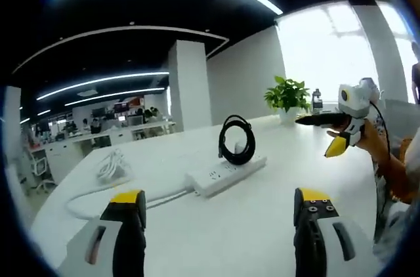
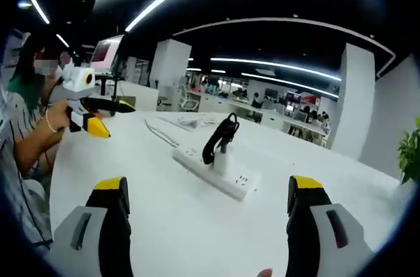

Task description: Straighten the power strip on the desk, plug the charger into it

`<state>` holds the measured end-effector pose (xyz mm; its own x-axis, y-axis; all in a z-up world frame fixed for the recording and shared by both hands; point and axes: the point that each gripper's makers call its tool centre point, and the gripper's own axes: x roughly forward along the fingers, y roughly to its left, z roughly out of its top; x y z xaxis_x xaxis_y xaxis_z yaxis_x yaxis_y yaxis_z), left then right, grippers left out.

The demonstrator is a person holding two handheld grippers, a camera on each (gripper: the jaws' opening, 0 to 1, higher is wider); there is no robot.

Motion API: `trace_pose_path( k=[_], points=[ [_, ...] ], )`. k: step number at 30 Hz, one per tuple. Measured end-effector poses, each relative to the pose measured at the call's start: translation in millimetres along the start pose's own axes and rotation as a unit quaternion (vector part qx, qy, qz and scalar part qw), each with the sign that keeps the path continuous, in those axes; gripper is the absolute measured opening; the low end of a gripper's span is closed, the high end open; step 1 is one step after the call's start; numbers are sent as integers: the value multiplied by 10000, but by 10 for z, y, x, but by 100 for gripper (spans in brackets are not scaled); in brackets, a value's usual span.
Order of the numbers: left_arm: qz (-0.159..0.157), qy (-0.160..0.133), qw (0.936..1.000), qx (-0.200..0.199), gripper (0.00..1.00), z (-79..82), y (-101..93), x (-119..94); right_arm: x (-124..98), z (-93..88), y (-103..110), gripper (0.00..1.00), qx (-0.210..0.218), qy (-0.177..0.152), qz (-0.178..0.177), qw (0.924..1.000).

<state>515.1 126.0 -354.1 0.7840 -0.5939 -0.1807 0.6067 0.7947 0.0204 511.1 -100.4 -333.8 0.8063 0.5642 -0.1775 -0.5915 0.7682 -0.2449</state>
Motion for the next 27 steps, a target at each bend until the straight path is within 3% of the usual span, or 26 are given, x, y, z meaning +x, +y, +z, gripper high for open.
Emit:
trace_pose_path(
  k=[6, 16, 27],
  points=[
    [124, 84, 9999, -52, 94, -133, -42, -96, -252, -151, 121, 100, 23, 360, -186, 9992],
    [404, -51, 9989, -239, 94, -234, -56, -323, -608, -211, 221, 100, 136, 224, -492, 9984],
    [577, -170, 9974, -386, 94, -358, -113, -604, -976, -554, 139, 100, 686, 408, -1125, 9904]
  ],
)
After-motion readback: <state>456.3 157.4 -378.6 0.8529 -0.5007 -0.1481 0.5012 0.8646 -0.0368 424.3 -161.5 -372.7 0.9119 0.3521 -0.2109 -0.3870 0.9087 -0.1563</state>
